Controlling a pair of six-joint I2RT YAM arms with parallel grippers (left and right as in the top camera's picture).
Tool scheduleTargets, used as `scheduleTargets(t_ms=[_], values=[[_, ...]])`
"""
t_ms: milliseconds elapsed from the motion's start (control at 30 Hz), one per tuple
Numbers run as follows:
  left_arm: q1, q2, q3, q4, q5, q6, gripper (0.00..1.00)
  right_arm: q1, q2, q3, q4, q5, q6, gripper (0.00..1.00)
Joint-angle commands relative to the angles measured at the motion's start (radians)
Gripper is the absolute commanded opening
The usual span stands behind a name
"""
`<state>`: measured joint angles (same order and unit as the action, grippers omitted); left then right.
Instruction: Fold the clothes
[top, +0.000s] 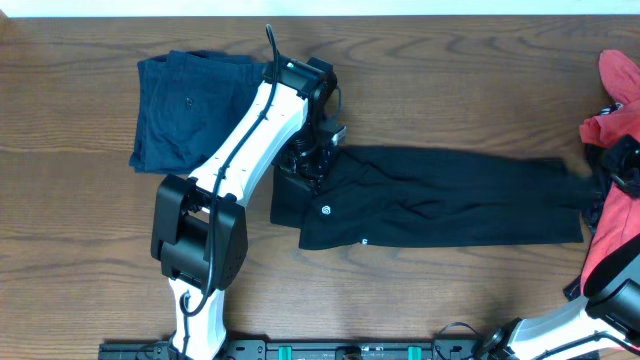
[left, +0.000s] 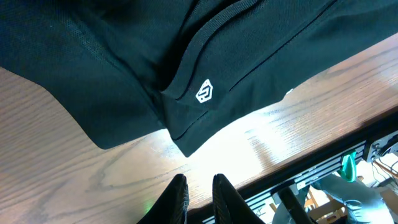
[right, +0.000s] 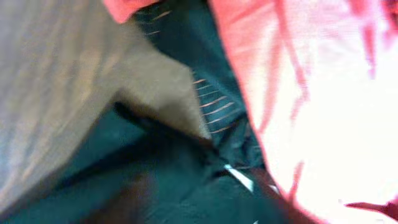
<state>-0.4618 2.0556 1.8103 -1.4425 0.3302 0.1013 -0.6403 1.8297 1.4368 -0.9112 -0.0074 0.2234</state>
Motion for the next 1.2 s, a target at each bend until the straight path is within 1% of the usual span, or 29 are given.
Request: scheduleTargets(t_ms=[0, 33, 67, 100, 200, 233, 300, 333, 367, 400, 433, 500, 667, 767, 800, 867, 967, 1000, 1067, 1167], values=[[0.001, -0.006, -0.008, -0.007, -0.006, -0.009, 0.26, -0.011, 0.001, 0.002, 0.000, 0.083, 0.035, 0.88], [0.001, -0.006, -0.008, -0.007, -0.006, -0.009, 0.34, -0.011, 0.001, 0.002, 0.000, 0.082, 0.035, 0.91], [0.001, -0.006, -0.008, -0.003, -0.006, -0.009, 0.40, -0.014, 0.001, 0.002, 0.000, 0.077, 0.035, 0.91], [0.001, -0.006, -0.008, 0.001, -0.005, -0.010, 0.44, -0.015, 0.001, 0.002, 0.000, 0.063, 0.035, 0.91], [-0.001, -0.006, -0.008, 0.018, -0.002, -0.010, 0.57, -0.018, 0.002, 0.000, 0.003, 0.008, 0.033, 0.81], [-0.001, -0.006, -0.008, 0.026, -0.002, -0.010, 0.57, -0.018, 0.003, 0.000, 0.005, -0.016, 0.024, 0.79], [-0.001, -0.005, -0.013, 0.052, -0.001, -0.010, 0.59, -0.018, 0.005, -0.001, 0.005, -0.079, -0.004, 0.69], [-0.001, -0.005, -0.023, 0.070, -0.002, -0.010, 0.59, -0.018, 0.005, -0.002, 0.003, -0.123, -0.027, 0.66], [-0.001, -0.005, -0.033, 0.085, -0.002, -0.010, 0.59, -0.017, 0.005, -0.005, 0.001, -0.163, -0.048, 0.67], [-0.001, -0.004, -0.050, 0.103, -0.001, -0.010, 0.59, -0.017, 0.005, -0.007, -0.006, -0.206, -0.061, 0.70], [-0.001, -0.004, -0.075, 0.126, -0.001, -0.019, 0.62, -0.016, 0.005, -0.008, -0.014, -0.237, -0.071, 0.73], [-0.001, -0.004, -0.135, 0.182, 0.003, -0.050, 0.66, -0.014, 0.005, -0.011, -0.030, -0.256, -0.076, 0.76], [-0.001, -0.004, -0.295, 0.399, 0.084, -0.087, 0.67, -0.014, 0.005, -0.012, -0.076, -0.256, -0.075, 0.77], [-0.001, -0.004, -0.351, 0.478, 0.093, -0.123, 0.67, -0.014, 0.005, -0.012, -0.078, -0.256, -0.075, 0.78], [-0.001, -0.004, -0.363, 0.493, 0.092, -0.123, 0.65, -0.014, 0.005, -0.012, -0.079, -0.256, -0.075, 0.77], [-0.001, -0.004, -0.383, 0.526, 0.077, -0.122, 0.52, -0.014, 0.005, -0.012, -0.080, -0.256, -0.075, 0.77], [-0.001, -0.004, -0.396, 0.554, 0.069, -0.122, 0.14, -0.014, 0.005, -0.012, -0.084, -0.255, -0.075, 0.77], [0.001, -0.004, -0.395, 0.542, 0.069, -0.122, 0.06, -0.014, 0.005, -0.012, -0.084, -0.255, -0.075, 0.77], [0.008, -0.006, -0.390, 0.502, 0.063, -0.122, 0.06, -0.014, 0.005, -0.012, -0.084, -0.251, -0.075, 0.77], [0.026, -0.010, -0.384, 0.428, 0.010, -0.122, 0.06, -0.014, 0.005, -0.013, -0.080, -0.242, -0.075, 0.76]])
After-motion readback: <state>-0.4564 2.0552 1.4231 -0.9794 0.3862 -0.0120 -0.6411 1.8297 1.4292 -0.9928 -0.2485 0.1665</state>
